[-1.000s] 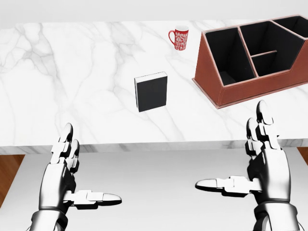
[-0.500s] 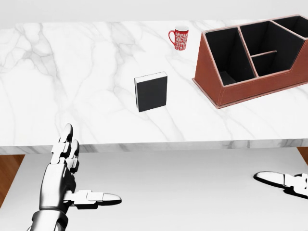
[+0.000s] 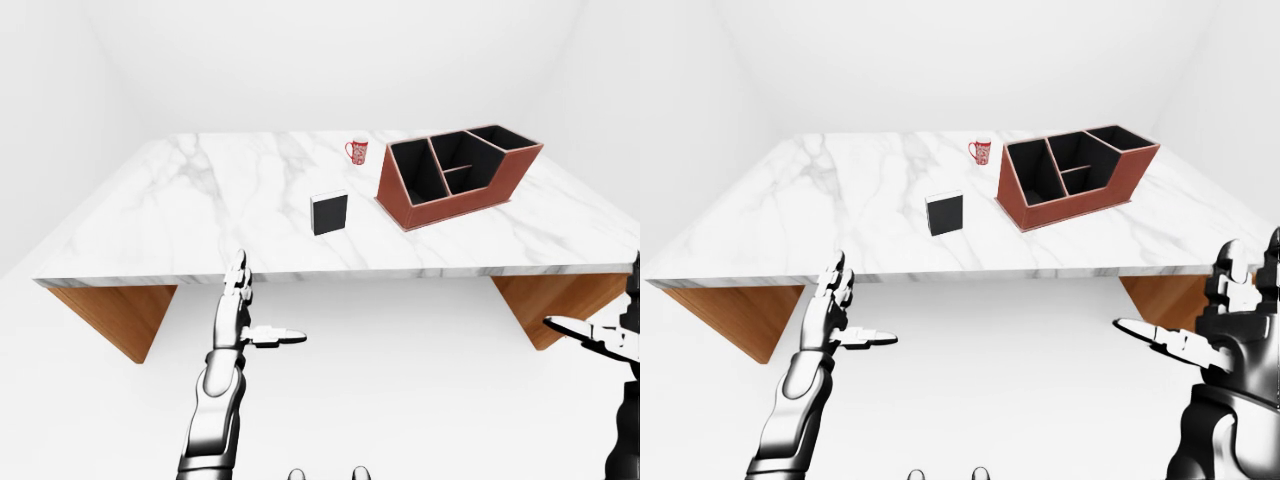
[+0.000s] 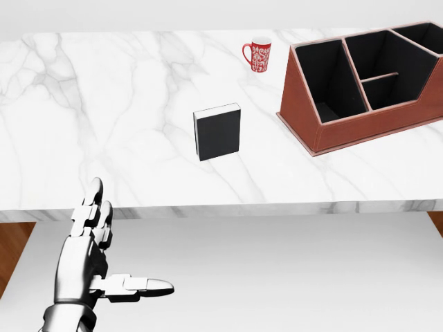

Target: Pick up the book and place it in the left compartment of the caddy.

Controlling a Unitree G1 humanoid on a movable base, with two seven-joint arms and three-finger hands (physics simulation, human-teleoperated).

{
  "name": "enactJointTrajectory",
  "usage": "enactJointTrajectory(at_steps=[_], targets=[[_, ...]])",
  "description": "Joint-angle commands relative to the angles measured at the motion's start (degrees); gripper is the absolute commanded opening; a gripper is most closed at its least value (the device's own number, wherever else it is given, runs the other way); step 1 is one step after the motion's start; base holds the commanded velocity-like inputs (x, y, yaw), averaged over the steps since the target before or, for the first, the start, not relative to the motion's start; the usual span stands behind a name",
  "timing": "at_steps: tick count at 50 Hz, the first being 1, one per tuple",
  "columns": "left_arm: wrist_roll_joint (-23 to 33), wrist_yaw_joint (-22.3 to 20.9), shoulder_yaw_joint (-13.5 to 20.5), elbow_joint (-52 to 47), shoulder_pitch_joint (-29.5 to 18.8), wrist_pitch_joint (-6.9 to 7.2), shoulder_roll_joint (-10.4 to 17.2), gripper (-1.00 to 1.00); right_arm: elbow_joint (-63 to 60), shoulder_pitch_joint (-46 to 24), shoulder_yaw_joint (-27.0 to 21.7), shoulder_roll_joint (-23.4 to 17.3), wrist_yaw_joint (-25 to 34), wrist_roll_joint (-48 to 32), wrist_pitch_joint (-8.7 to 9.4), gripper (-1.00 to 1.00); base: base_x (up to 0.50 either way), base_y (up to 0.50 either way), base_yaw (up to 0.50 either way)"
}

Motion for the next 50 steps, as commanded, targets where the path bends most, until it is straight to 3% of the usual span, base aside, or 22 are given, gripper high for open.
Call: enactJointTrajectory(at_steps=[1,7,10,11,13,15,16,18,19,46,50], targets=[[-0.03,-0.02,-0.04,-0.84,0.25,0.49,-0.05,1.00,2.27,1.37,-7.18,-1.53,1.66,4.46,0.00,1.00,0.00,0.00,0.00],[-0.11,0.06,0.06,-1.31,0.13,0.96,-0.03,1.00,2.61,2.05,-10.87,-2.32,2.13,6.20,0.00,1.00,0.00,0.00,0.00],[-0.14,-0.01,0.24,0.74,-0.48,-0.32,0.08,1.00,4.18,2.17,-12.80,-2.77,2.33,7.67,0.00,1.00,0.00,0.00,0.00],[-0.15,-0.06,0.48,2.90,-1.26,-1.69,0.23,1.00,6.11,2.63,-13.69,-2.56,3.27,8.01,0.00,1.00,0.00,0.00,0.00],[-0.08,0.05,0.58,3.75,-1.59,-2.25,0.31,1.00,7.35,2.80,-14.23,-2.67,2.96,8.54,0.00,1.00,0.00,0.00,0.00],[-0.15,0.07,0.58,3.58,-1.54,-2.14,0.31,1.00,7.70,2.95,-14.49,-2.81,2.94,9.16,0.00,1.00,0.00,0.00,0.00],[-0.23,0.23,0.30,0.16,-0.61,0.27,0.12,1.00,8.00,3.20,-15.41,-3.09,2.77,9.97,0.00,1.00,0.00,0.00,0.00],[-0.17,0.15,0.40,1.96,-1.04,-1.07,0.19,1.00,8.26,3.53,-16.35,-3.59,2.26,10.70,0.00,1.00,0.00,0.00,0.00],[0.12,0.06,0.53,5.14,-1.70,-2.48,0.38,1.00,14.57,5.41,-24.15,-4.33,4.02,17.30,0.00,1.00,0.00,0.00,0.00],[0.21,0.11,0.42,4.64,-1.62,-2.48,0.34,1.00,18.46,7.17,-25.67,-6.11,5.08,22.15,0.00,1.00,0.00,0.00,0.00],[0.34,0.21,0.22,3.16,-1.11,-1.61,0.22,1.00,18.79,7.12,-25.37,-6.04,5.41,21.51,0.00,1.00,0.00,0.00,0.00]])
